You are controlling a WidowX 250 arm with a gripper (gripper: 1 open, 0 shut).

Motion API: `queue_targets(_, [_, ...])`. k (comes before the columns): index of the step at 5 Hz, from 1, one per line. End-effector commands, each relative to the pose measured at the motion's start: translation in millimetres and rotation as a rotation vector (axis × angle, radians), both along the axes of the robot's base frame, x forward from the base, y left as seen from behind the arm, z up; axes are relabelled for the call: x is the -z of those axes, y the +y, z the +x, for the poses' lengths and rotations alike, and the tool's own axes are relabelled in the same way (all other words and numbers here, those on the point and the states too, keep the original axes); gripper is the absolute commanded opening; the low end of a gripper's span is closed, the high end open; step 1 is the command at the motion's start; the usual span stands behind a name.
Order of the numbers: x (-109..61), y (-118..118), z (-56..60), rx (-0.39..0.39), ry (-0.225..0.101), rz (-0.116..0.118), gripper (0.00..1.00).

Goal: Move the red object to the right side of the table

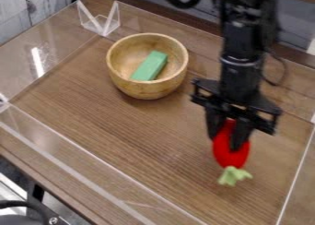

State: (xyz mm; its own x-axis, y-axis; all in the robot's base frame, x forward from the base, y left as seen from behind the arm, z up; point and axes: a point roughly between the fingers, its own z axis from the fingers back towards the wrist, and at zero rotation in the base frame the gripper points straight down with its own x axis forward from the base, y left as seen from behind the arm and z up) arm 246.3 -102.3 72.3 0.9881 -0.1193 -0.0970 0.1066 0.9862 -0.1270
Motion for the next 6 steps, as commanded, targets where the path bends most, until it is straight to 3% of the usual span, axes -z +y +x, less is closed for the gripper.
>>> queue_targets(1, [-12.4, -29.8, 3.1, -0.02, -0.086, -0.034, 0.0])
queue_targets(3, [-5.3, -51.6, -3.4, -0.057, -0.101, -0.029, 0.0])
queue_targets(6, [4.9, -53.7, -7.5, -0.122, -0.114, -0.006, 0.0])
